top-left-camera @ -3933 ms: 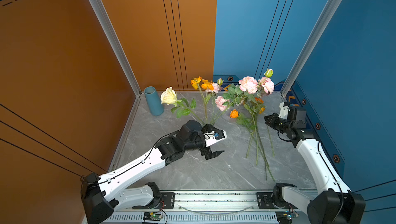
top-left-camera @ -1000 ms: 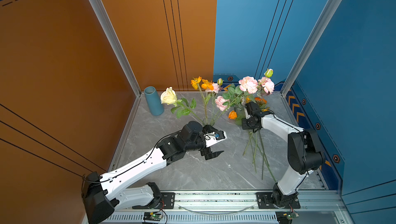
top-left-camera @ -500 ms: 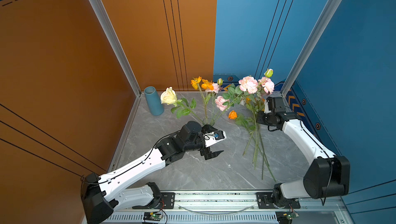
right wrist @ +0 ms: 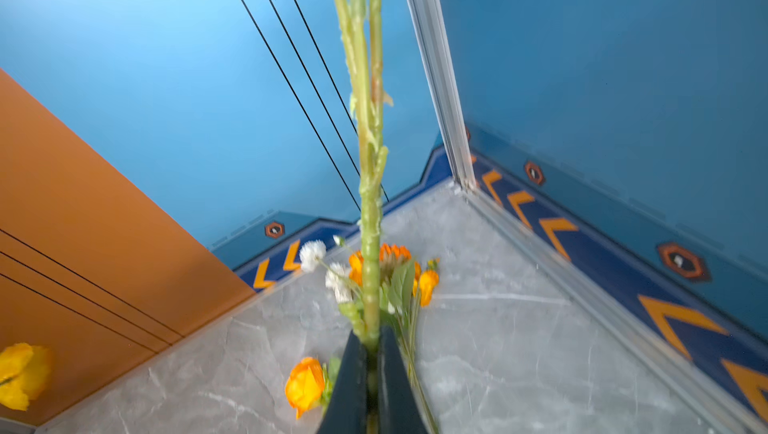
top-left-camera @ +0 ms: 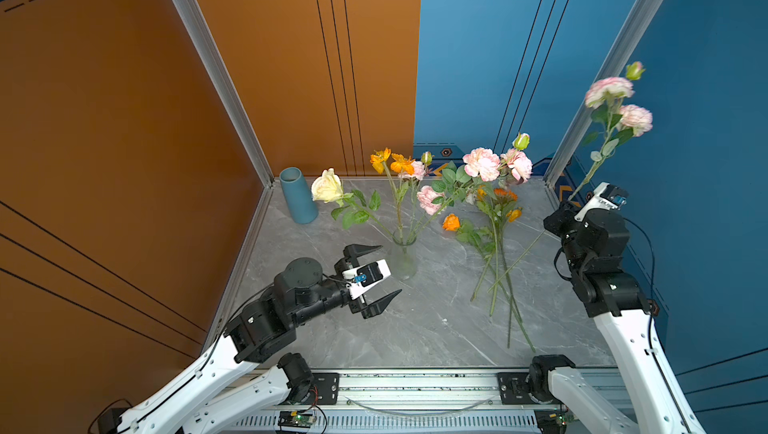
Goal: Arrange the flowers into the vase
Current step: 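Carry the pink rose over the glass vase with the right gripper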
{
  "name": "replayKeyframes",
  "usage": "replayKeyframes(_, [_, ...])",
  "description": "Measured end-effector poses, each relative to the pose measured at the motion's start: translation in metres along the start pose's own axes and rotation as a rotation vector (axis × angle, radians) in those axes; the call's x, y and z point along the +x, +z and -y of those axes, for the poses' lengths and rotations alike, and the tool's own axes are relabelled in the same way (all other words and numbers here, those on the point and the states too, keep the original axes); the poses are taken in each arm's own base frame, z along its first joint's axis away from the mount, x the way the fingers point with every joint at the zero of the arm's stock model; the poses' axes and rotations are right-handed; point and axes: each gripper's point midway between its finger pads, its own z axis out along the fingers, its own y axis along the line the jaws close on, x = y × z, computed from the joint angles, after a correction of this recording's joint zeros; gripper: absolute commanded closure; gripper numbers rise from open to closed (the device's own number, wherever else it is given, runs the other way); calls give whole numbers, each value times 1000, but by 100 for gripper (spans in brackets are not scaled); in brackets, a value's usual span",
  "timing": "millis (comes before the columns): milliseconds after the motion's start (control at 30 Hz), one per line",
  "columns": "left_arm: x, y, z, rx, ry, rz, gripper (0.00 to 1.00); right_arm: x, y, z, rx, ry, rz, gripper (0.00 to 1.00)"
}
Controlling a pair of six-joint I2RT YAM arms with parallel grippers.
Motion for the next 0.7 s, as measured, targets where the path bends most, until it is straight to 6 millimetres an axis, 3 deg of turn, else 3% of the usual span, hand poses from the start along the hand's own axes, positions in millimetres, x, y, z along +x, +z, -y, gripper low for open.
replayKeyframes(133, [22, -36, 0, -77, -78, 15, 2, -50, -41, -22, -79, -10, 167, 100])
replayKeyframes(300, [45, -54, 3, -127, -163, 6, 2, -74, -81, -49, -245, -12, 269, 100])
replayKeyframes(400, [52, -54, 1, -149, -194, -18, 2, -77, -100, -70, -393, -2, 302, 100])
replayKeyframes(533, [64, -43, -4, -163, -234, -80, 2, -75, -115, -112, -600, 19, 309, 100])
replayKeyframes(700, [79, -33, -10, -175, -278, -147, 2, -47, -127, -180, -810, -28, 292, 100])
